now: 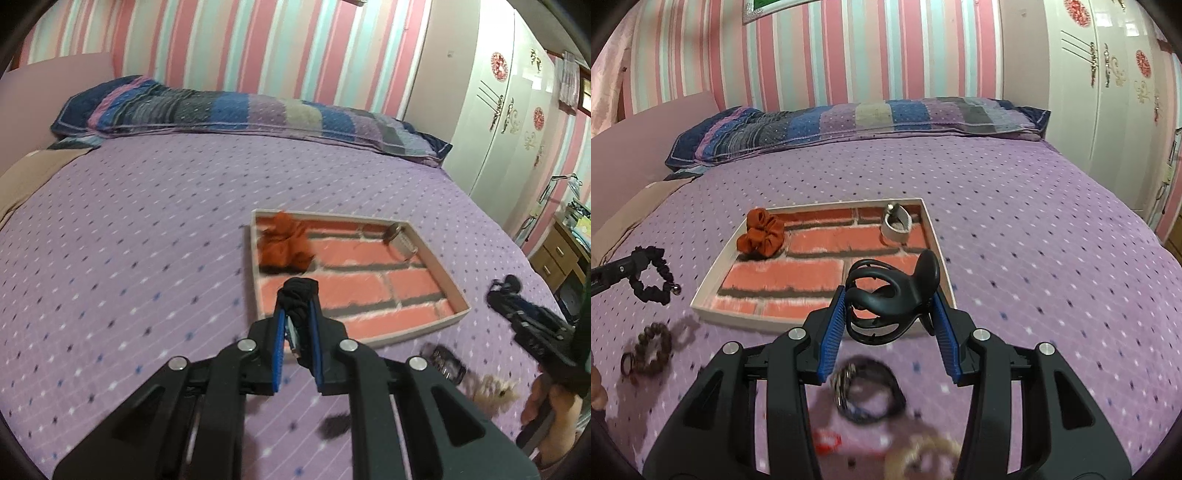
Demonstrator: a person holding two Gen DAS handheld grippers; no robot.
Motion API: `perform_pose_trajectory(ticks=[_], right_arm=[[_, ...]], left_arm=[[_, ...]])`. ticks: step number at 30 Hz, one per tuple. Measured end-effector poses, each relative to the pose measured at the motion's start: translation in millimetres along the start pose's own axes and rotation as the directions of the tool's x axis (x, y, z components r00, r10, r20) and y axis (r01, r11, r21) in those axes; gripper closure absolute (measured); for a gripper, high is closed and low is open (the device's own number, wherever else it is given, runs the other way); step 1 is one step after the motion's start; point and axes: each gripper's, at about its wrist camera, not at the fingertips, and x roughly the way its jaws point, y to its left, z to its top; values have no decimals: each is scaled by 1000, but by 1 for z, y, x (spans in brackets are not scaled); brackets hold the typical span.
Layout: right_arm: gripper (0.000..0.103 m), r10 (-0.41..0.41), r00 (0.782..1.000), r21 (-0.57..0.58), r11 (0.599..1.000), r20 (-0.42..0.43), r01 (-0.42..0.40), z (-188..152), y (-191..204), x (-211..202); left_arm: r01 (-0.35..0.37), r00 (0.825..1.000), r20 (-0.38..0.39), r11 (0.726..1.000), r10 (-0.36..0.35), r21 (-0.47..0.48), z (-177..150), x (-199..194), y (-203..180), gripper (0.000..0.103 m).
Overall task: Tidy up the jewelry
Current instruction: 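Carry hair tie and claw clip into the tray and open both tools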
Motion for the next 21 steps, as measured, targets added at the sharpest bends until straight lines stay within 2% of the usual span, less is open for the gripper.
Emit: perform_pose_trajectory(ticks=[6, 13, 21], right_arm=[[58, 16, 998, 25, 1000, -55, -14, 21, 3, 58], [58, -17, 995, -12, 1000, -101, 15, 40, 10, 115], [58, -73, 981, -64, 996, -179, 62, 43, 13, 169]], left_arm=[[32, 999, -27, 999, -32, 3, 25, 51, -21, 90], [-15, 996, -89, 999, 19, 46, 34, 123, -39, 90], [-72, 983, -161, 994, 84, 79, 42, 185, -41, 90]])
